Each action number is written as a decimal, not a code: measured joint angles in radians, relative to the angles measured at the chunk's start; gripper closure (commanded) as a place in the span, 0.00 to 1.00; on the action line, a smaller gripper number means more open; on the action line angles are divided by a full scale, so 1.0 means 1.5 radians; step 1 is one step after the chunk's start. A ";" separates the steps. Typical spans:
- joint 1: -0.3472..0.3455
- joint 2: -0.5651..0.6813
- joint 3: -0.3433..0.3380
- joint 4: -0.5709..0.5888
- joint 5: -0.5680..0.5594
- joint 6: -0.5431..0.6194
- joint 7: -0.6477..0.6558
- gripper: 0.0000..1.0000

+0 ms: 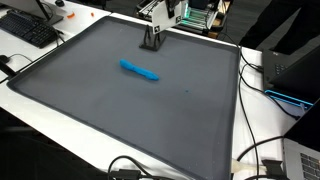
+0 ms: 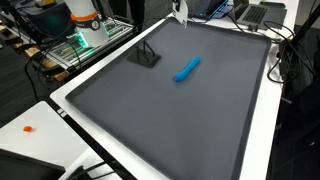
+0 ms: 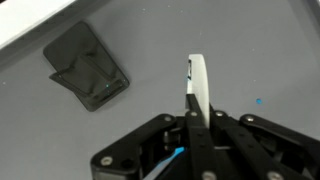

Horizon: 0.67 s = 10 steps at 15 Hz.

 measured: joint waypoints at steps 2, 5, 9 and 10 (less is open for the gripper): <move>0.008 0.038 0.002 0.043 -0.032 -0.019 -0.039 0.99; 0.020 0.088 0.003 0.096 -0.081 -0.040 -0.098 0.96; 0.022 0.098 0.001 0.106 -0.083 -0.041 -0.101 0.96; 0.022 0.098 0.001 0.106 -0.083 -0.041 -0.101 0.96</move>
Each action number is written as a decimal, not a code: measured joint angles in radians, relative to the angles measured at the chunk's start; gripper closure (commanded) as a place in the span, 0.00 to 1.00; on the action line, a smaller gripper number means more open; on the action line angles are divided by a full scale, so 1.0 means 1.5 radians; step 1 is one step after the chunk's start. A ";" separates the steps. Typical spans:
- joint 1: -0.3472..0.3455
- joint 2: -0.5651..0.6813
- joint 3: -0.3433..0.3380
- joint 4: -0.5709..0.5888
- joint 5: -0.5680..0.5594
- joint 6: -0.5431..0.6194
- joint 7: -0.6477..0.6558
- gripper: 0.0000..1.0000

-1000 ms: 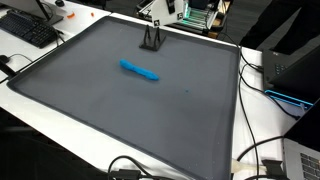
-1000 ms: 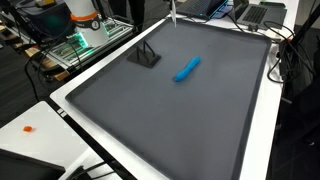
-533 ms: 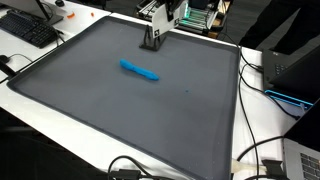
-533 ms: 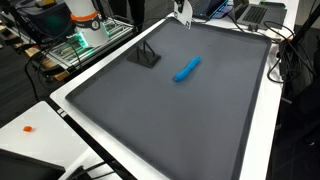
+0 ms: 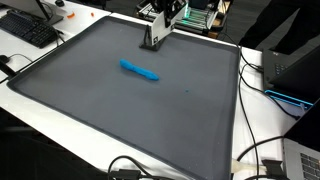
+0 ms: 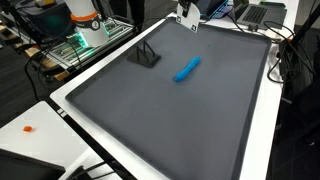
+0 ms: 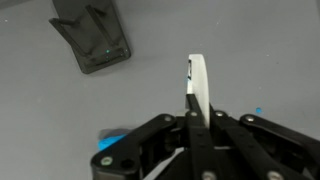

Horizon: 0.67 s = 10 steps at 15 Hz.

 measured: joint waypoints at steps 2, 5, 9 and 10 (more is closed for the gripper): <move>0.000 0.000 0.000 0.000 0.000 0.000 0.000 0.96; 0.000 0.000 0.000 0.000 0.000 0.000 0.000 0.99; 0.006 0.003 0.001 0.006 -0.002 0.004 -0.027 0.99; 0.010 0.007 0.002 0.010 -0.006 0.010 -0.048 0.99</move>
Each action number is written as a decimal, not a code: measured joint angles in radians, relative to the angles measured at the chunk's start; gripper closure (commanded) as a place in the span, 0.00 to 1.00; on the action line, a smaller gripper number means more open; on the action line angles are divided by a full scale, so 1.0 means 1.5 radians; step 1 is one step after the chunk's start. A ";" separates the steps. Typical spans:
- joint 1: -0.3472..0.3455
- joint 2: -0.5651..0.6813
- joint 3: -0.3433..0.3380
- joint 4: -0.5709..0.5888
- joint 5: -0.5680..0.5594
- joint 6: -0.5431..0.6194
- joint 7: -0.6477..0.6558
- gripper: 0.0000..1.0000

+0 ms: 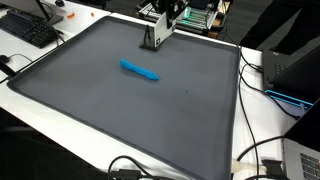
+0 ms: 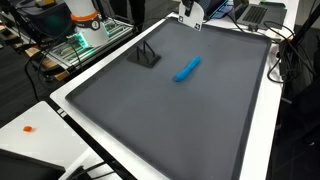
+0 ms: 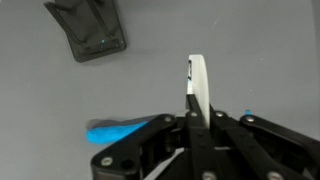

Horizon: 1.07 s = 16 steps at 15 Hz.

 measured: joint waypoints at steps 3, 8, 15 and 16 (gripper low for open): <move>0.011 0.023 0.002 0.016 -0.023 0.016 -0.060 0.99; 0.016 0.079 0.001 0.043 -0.059 0.050 -0.131 0.99; 0.016 0.145 -0.013 0.069 -0.094 0.112 -0.139 0.99; 0.016 0.152 -0.015 0.072 -0.094 0.120 -0.139 0.99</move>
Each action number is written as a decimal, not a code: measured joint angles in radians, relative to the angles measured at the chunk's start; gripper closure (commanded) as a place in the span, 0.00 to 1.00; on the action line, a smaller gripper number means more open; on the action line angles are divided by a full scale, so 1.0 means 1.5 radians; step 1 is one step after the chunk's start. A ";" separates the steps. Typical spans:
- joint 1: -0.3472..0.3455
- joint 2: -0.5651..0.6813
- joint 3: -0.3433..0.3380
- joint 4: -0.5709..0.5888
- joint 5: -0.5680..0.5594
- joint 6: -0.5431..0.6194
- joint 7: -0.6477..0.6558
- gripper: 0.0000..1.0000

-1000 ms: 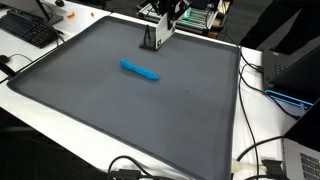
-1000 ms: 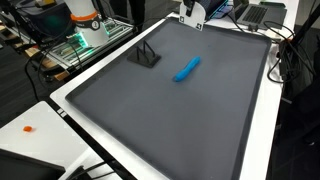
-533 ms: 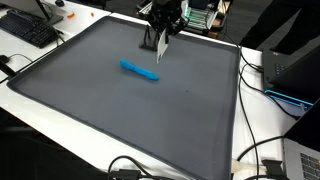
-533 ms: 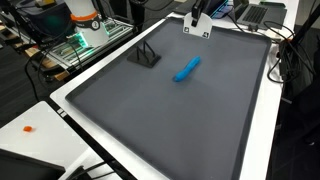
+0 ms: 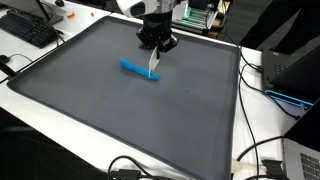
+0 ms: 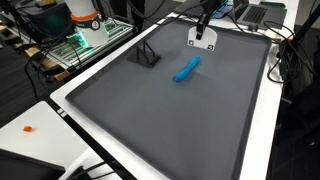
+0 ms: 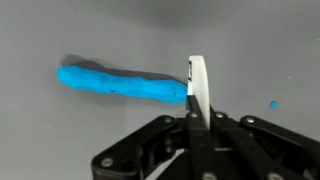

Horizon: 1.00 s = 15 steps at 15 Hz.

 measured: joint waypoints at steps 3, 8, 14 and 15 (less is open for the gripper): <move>0.000 0.019 -0.007 0.009 0.000 0.022 0.000 0.99; 0.000 0.034 -0.014 0.013 0.000 0.032 -0.001 0.99; 0.000 0.050 -0.015 0.013 0.000 0.070 -0.006 0.99; 0.000 0.053 -0.015 0.013 0.000 0.074 -0.010 0.99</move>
